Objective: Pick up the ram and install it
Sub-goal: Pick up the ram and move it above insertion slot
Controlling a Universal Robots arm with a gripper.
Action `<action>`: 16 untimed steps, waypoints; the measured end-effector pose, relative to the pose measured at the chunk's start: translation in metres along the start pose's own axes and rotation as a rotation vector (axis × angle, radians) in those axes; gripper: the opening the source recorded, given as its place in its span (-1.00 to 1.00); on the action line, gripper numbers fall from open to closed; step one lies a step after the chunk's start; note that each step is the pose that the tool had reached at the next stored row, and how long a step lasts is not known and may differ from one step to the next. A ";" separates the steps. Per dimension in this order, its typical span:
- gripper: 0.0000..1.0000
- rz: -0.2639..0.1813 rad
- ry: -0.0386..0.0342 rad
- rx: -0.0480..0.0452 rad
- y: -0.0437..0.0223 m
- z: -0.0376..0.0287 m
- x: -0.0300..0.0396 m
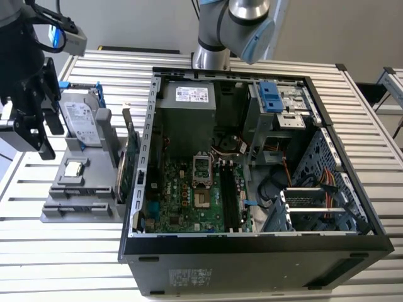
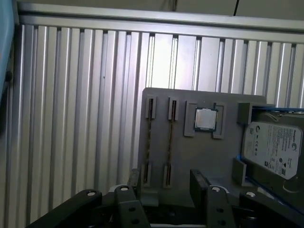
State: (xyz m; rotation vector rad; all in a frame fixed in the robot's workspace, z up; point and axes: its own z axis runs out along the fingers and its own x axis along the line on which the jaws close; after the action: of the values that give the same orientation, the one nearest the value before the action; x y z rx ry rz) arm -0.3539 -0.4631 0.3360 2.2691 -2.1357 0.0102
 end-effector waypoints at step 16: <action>1.00 0.025 0.0018 0.0010 0.0030 0.0073 -0.0021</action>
State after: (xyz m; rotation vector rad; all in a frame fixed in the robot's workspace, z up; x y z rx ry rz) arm -0.3571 -0.4613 0.3287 2.2417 -2.1638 0.0139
